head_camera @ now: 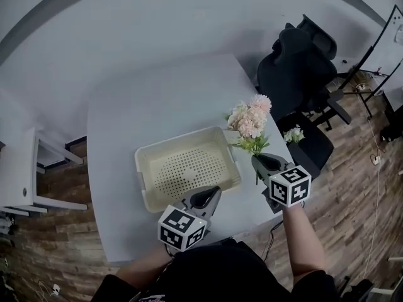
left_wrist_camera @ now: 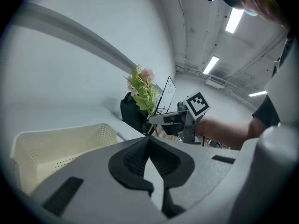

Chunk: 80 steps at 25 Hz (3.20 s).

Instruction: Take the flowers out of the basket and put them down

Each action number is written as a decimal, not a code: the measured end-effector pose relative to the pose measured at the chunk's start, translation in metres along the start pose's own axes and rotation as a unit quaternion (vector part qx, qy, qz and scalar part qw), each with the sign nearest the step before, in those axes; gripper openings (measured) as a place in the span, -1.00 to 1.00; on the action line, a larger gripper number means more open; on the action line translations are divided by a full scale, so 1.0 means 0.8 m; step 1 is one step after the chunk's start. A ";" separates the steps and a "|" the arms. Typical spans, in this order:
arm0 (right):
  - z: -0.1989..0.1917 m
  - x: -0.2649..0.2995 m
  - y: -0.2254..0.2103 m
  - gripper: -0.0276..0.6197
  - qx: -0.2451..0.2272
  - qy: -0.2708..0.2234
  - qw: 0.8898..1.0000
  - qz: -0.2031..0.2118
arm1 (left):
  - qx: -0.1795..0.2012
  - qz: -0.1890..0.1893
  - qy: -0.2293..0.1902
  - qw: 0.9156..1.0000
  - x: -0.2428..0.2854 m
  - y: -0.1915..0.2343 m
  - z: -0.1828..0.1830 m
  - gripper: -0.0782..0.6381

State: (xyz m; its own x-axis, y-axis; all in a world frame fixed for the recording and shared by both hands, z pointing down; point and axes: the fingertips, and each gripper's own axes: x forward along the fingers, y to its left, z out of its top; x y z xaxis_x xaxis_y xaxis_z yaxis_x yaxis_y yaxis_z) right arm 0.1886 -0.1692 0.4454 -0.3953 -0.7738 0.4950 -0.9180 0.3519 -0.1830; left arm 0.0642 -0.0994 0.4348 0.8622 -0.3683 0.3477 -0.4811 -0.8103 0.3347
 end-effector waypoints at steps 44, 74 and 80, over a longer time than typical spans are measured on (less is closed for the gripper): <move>-0.249 0.092 -0.182 -0.77 0.167 0.189 0.967 -0.041 | -0.062 0.046 0.075 0.994 0.135 -0.057 -0.070 -0.76; -0.073 -0.034 -0.089 -0.83 0.107 -0.053 0.991 0.053 | -0.043 0.130 0.005 0.991 0.044 -0.104 -0.053 -0.76; -0.026 -0.084 0.031 -0.83 0.112 -0.106 0.977 0.149 | -0.040 0.133 -0.021 0.990 -0.005 -0.089 -0.047 -0.76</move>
State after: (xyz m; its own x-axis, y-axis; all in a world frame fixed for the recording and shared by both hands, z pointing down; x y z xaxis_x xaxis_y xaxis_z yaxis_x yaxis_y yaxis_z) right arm 0.1933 -0.0979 0.4250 -0.6213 -0.7553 0.2087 -0.7363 0.4716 -0.4851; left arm 0.0890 -0.0228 0.4426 0.7086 -0.5837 0.3964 -0.7014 -0.6439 0.3058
